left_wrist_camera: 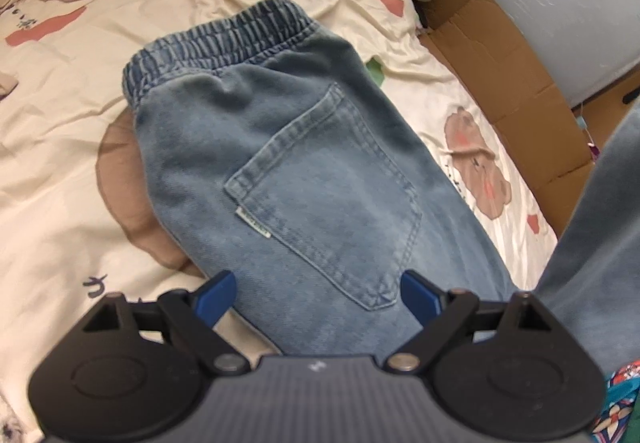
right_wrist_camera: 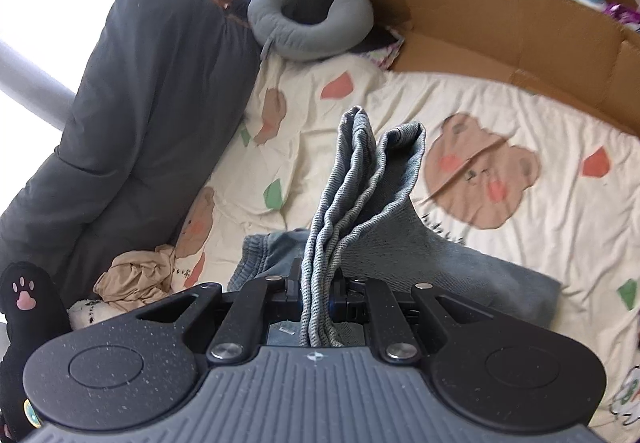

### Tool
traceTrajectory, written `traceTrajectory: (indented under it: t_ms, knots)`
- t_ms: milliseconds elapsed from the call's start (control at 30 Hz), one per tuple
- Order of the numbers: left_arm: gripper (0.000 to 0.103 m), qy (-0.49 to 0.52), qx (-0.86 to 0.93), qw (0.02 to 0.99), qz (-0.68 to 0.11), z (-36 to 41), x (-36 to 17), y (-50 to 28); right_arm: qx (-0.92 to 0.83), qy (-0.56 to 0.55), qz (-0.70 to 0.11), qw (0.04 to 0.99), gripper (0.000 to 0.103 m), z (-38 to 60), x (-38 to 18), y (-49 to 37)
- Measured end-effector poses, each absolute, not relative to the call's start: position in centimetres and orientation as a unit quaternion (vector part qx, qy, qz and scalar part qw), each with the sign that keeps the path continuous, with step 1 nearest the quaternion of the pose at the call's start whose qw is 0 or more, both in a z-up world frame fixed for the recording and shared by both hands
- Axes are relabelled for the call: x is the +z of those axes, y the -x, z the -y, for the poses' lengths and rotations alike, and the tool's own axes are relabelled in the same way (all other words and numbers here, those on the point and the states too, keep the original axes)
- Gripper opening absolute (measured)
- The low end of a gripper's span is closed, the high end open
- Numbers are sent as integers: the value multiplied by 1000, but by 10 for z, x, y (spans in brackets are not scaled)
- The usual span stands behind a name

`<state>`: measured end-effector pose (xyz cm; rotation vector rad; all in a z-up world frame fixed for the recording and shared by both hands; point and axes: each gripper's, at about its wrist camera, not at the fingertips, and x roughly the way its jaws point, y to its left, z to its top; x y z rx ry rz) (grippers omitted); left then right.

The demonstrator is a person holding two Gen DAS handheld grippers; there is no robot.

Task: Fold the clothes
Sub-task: 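Carry the jeans leg with the right gripper over the jeans toward the waistband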

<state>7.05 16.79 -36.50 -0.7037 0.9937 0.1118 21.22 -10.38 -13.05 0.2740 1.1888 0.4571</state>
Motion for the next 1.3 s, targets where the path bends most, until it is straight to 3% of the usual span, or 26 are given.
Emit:
traceTrajectory:
  t_ms: [900, 1033, 1300]
  knots:
    - [90, 319, 121, 825, -450, -188, -364, -58, 221, -147, -629, 731, 9, 3, -286, -251]
    - [81, 312, 130, 833, -438, -190, -359, -57, 227, -146, -642, 718, 9, -20, -312, -256]
    - [80, 312, 163, 837, -420, -199, -356, -51, 210, -142, -668, 700, 13, -59, -364, -265]
